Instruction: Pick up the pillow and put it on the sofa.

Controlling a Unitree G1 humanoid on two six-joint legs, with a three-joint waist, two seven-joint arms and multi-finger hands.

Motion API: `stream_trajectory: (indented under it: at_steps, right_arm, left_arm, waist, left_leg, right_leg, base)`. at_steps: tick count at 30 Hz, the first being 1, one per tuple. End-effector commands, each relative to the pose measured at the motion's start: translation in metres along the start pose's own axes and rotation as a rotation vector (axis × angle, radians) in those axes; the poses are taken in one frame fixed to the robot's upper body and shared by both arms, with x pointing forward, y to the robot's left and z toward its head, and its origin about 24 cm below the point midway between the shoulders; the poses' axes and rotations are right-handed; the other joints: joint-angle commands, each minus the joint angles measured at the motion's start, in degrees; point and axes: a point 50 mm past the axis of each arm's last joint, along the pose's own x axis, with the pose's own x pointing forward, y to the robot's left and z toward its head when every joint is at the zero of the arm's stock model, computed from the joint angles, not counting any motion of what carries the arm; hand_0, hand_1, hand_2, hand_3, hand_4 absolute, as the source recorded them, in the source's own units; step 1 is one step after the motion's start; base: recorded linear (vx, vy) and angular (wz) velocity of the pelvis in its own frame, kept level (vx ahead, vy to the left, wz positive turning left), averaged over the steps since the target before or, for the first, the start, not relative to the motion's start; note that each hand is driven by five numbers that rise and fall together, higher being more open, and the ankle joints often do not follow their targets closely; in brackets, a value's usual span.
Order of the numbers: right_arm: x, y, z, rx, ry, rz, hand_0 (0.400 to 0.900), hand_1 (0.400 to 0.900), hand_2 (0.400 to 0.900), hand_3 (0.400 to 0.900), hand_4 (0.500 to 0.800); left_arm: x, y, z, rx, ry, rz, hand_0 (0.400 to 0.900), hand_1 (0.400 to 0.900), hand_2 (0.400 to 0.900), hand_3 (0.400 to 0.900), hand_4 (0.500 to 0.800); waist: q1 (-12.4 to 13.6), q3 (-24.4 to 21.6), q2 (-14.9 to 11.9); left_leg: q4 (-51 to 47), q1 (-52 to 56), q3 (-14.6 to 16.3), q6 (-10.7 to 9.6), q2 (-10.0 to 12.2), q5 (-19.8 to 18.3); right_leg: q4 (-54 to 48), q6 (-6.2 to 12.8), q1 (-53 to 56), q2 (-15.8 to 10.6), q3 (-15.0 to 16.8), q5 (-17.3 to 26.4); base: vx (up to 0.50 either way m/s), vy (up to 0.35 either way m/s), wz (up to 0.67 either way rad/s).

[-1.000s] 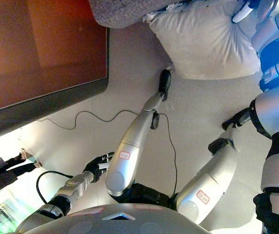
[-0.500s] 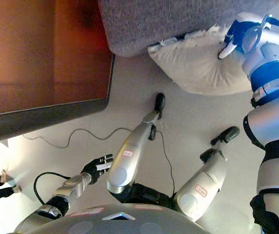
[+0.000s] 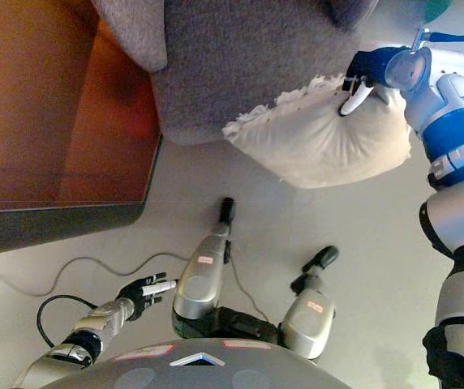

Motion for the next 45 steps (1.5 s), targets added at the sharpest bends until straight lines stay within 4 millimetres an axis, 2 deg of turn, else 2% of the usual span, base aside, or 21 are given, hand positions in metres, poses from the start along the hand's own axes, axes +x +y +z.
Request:
stream_trajectory:
  at_steps: [1, 3, 4, 9, 13, 17, 22, 28, 30, 31, 36, 40, 45]
  right_arm:
    - [-0.019, -0.023, 0.029, 0.057, -0.248, -0.036, 0.400, 0.400, 0.400, 0.400, 0.500]
    - [-0.020, -0.017, 0.040, 0.085, -0.323, -0.001, 0.400, 0.400, 0.400, 0.400, 0.500]
    - [-0.021, -0.017, 0.042, 0.098, -0.343, 0.004, 0.400, 0.400, 0.400, 0.400, 0.500]
    - [-0.031, -0.025, 0.071, 0.188, -0.535, 0.005, 0.400, 0.400, 0.400, 0.400, 0.500]
    - [-0.034, -0.035, 0.089, 0.296, -0.626, -0.023, 0.400, 0.400, 0.400, 0.400, 0.500]
    - [-0.033, -0.049, 0.092, 0.448, -0.663, -0.059, 0.400, 0.400, 0.400, 0.400, 0.500]
    - [-0.026, -0.059, 0.071, 0.626, -0.620, -0.115, 0.400, 0.400, 0.400, 0.400, 0.500]
    - [-0.021, -0.065, 0.024, 0.821, -0.451, -0.208, 0.400, 0.400, 0.400, 0.400, 0.500]
    - [-0.025, -0.072, 0.013, 0.877, -0.411, -0.259, 0.400, 0.400, 0.400, 0.400, 0.500]
    - [-0.027, -0.075, 0.009, 0.892, -0.395, -0.281, 0.400, 0.400, 0.400, 0.400, 0.500]
    - [-0.043, -0.090, -0.021, 0.949, -0.322, -0.390, 0.400, 0.400, 0.400, 0.400, 0.500]
    - [-0.051, -0.092, -0.039, 0.955, -0.257, -0.455, 0.400, 0.400, 0.400, 0.400, 0.500]
    - [-0.067, -0.097, -0.067, 0.956, -0.145, -0.534, 0.400, 0.400, 0.400, 0.400, 0.500]
  left_arm:
    - [-0.021, 0.043, -0.070, 0.115, 0.256, 0.142, 0.900, 0.900, 0.900, 0.900, 0.800]
    - [-0.024, 0.047, -0.078, 0.124, 0.295, 0.168, 0.900, 0.900, 0.900, 0.900, 0.800]
    - [-0.025, 0.048, -0.080, 0.127, 0.302, 0.172, 0.900, 0.900, 0.900, 0.900, 0.800]
    - [-0.032, 0.057, -0.096, 0.133, 0.387, 0.217, 0.900, 0.900, 0.900, 0.900, 0.800]
    - [-0.034, 0.058, -0.102, 0.124, 0.417, 0.228, 0.900, 0.900, 0.900, 0.900, 0.800]
    - [-0.035, 0.057, -0.108, 0.119, 0.442, 0.234, 0.900, 0.900, 0.900, 0.900, 0.800]
    - [-0.036, 0.055, -0.112, 0.118, 0.458, 0.236, 0.900, 0.900, 0.900, 0.900, 0.800]
    - [-0.038, 0.059, -0.114, 0.120, 0.457, 0.257, 0.900, 0.900, 0.900, 0.900, 0.800]
    - [-0.036, 0.059, -0.107, 0.121, 0.433, 0.249, 0.900, 0.900, 0.900, 0.900, 0.800]
    - [-0.034, 0.059, -0.104, 0.121, 0.419, 0.246, 0.900, 0.900, 0.900, 0.900, 0.800]
    - [-0.026, 0.053, -0.086, 0.113, 0.328, 0.199, 0.900, 0.900, 0.900, 0.900, 0.800]
    - [-0.024, 0.044, -0.087, 0.107, 0.313, 0.163, 0.900, 0.900, 0.900, 0.900, 0.800]
    - [-0.023, 0.038, -0.089, 0.089, 0.289, 0.116, 0.900, 0.900, 0.900, 0.900, 0.800]
  waist:
    - [2.60, -9.92, -2.69]
    - [2.78, -12.45, -4.34]
    - [2.88, -12.77, -4.60]
    - [3.28, -17.12, -7.25]
    - [3.56, -19.14, -8.06]
    - [4.28, -20.83, -8.31]
    - [5.65, -21.54, -8.19]
    - [7.73, -20.40, -7.25]
    - [8.32, -18.88, -6.33]
    - [8.39, -18.40, -5.98]
    - [9.01, -13.61, -2.93]
    - [8.84, -11.94, -0.27]
    - [8.10, -10.75, 2.83]
  left_leg:
    - [-2.50, 1.58, 2.22, 0.79, -0.79, -0.76]
    - [-3.75, 3.70, 2.29, 0.82, -0.94, -0.87]
    - [-3.56, 3.43, 2.68, 1.40, -1.24, 0.00]
    - [-4.69, 7.05, 2.15, 1.70, -1.57, -1.15]
    - [-5.87, 9.63, 2.05, 1.96, -1.92, -1.88]
    - [-6.57, 10.97, 1.38, 2.16, -2.58, -2.45]
    - [-6.75, 11.16, 0.10, 2.48, -3.13, -2.80]
    - [-6.38, 9.14, -1.81, 2.74, -3.68, -2.49]
    - [-6.03, 7.06, -2.50, 2.72, -3.71, -2.12]
    - [-6.46, 6.78, -3.27, 2.31, -3.43, -2.85]
    - [-6.16, 1.26, -5.10, 2.31, -4.20, -1.71]
    - [-5.74, -1.17, -5.38, 2.54, -5.16, -1.45]
    - [-6.09, -2.72, -4.21, 2.22, -6.24, -0.86]
  right_leg:
    - [6.57, 1.44, 3.12, -2.90, -0.99, -6.01]
    - [4.85, 1.64, 5.94, -1.83, -1.60, -5.55]
    - [4.33, 1.05, 6.13, -1.97, -2.58, -4.28]
    - [2.81, 1.58, 9.37, -1.44, -3.31, -3.14]
    - [1.90, 2.36, 11.00, -1.95, -3.87, -1.28]
    - [1.04, 2.81, 12.22, -2.19, -4.11, 0.04]
    - [0.97, 2.91, 13.00, -2.76, -5.00, 0.56]
    - [0.52, 3.29, 12.57, -4.38, -6.60, 1.48]
    - [0.49, 3.35, 11.37, -5.17, -7.08, 1.45]
    - [0.37, 4.12, 11.19, -4.95, -6.20, 0.57]
    - [0.63, 4.43, 6.88, -6.60, -5.84, 1.06]
    - [2.04, 4.46, 3.72, -8.17, -5.32, 0.51]
    - [2.98, 4.57, 1.89, -9.41, -4.45, -0.59]
  base:
    - [0.18, -0.051, 0.18]
    - [0.18, -0.018, 0.21]
    - [0.10, 0.024, 0.18]
    - [0.16, 0.002, 0.15]
    - [0.15, 0.036, 0.13]
    - [0.16, 0.064, 0.19]
    - [0.13, 0.050, 0.27]
    - [0.07, 0.033, 0.28]
    - [-0.07, 0.013, 0.19]
    - [-0.10, -0.023, 0.14]
    - [-0.21, 0.022, 0.04]
    - [-0.08, 0.131, -0.12]
    - [-0.04, 0.149, -0.06]
